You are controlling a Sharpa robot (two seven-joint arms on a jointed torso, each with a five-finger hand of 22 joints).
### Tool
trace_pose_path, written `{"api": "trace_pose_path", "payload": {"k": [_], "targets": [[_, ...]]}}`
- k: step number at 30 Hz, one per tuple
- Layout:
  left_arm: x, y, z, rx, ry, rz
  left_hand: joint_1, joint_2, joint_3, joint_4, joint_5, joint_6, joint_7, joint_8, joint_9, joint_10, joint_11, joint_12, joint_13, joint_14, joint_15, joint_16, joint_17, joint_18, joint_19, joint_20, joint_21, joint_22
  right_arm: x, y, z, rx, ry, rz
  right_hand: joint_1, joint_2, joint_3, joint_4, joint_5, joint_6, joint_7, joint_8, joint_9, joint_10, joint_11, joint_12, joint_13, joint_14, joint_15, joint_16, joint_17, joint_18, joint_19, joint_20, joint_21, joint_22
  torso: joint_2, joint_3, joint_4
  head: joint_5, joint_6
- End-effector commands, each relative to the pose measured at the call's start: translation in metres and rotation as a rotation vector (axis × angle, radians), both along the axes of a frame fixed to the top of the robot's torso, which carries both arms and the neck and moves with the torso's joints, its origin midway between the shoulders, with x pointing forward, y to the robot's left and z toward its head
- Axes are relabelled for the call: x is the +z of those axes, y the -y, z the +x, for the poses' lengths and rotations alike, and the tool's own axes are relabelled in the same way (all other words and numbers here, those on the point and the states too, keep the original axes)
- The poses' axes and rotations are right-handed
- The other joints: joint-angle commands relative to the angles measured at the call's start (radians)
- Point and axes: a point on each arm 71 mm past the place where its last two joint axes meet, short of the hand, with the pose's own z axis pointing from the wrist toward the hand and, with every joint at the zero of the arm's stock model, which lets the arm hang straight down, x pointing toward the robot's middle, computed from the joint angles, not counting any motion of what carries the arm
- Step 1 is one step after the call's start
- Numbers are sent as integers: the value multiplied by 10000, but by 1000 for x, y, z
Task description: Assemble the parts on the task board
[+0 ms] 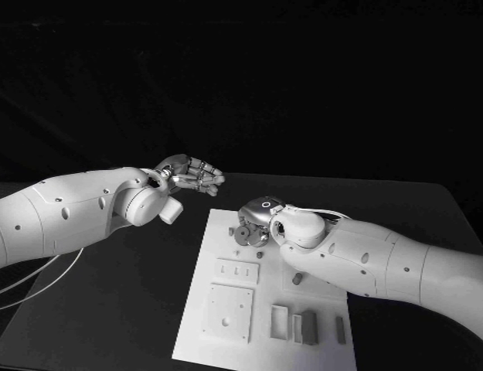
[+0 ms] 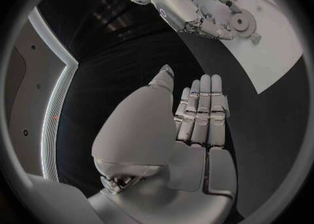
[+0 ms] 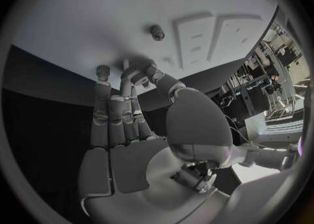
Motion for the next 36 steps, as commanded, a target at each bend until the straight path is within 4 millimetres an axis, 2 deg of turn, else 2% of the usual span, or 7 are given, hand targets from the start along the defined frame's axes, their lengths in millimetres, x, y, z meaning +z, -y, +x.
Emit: {"api": "trace_pose_path", "payload": {"k": [1, 11, 17, 25, 28, 36], "targets": [[1, 3, 0, -148, 48, -56, -83, 5, 65, 14, 2, -54, 501, 9, -3, -59, -10, -50, 10, 82, 4, -67, 12, 138, 81, 17, -34, 13, -3, -1, 0, 122, -170, -176, -17, 106, -7, -66, -26, 72, -2, 53, 11, 80, 5, -60, -64, -10, 65, 40, -20, 150, -58, 10, 57, 169, 1, -8, -2, 0, -9], [1, 3, 0, -148, 48, -54, -86, 7, 66, 14, 2, -54, 500, 12, -3, -59, -10, -50, 11, 83, 4, -71, 17, 138, 82, 17, -37, 16, -9, 0, -1, 75, -283, -316, -114, 191, -42, -86, -26, 145, 94, 60, 8, 208, -18, -11, -150, -16, 46, 51, -48, 150, -63, 29, 53, 163, 5, -5, 14, 3, -36], [1, 3, 0, -150, 48, -55, -89, 5, 66, 14, 2, -55, 500, 13, -3, -60, -10, -51, 12, 84, 4, -75, 21, 138, 82, 17, -39, 18, -10, 0, 0, 28, -273, -330, -266, 12, -87, -26, -27, 82, 134, -7, -30, 259, -42, 57, -194, -31, 23, 49, -78, 150, -63, 43, 43, 153, -3, -8, -6, 30, -43], [1, 3, 0, -156, 46, -55, -89, 4, 66, 12, 2, -57, 500, 14, -3, -62, -10, -51, 13, 85, 4, -78, 26, 138, 82, 17, -41, 20, -9, -1, -1, 106, -273, -302, -230, 37, -45, -9, -26, 177, 99, 8, -36, 382, -136, 413, -43, -35, -65, 66, -112, 150, -45, 32, 42, 150, -2, 1, -7, 28, -48], [1, 3, 0, -157, 48, -56, -89, 3, 67, 12, 2, -58, 500, 15, -3, -62, -10, -51, 13, 86, 4, -80, 27, 138, 82, 17, -42, 21, -9, -1, -1, 116, -245, -271, -172, 171, -41, -68, -30, 297, 64, 49, -24, 414, -192, 678, 113, -35, -118, 88, -127, 150, -39, 26, 50, 156, -1, 3, -7, 23, -44], [1, 3, 0, -147, 51, -53, -89, 2, 67, 12, 2, -60, 501, 16, -3, -63, -10, -52, 14, 87, 4, -83, 31, 138, 82, 17, -44, 23, -9, 2, 0, 60, -212, -249, -49, 729, -44, -420, -26, 662, 80, 156, 14, 325, -271, 1145, 441, -32, -197, 149, -153, 150, -41, 15, 79, 173, -3, 11, -12, 15, -28]]}}
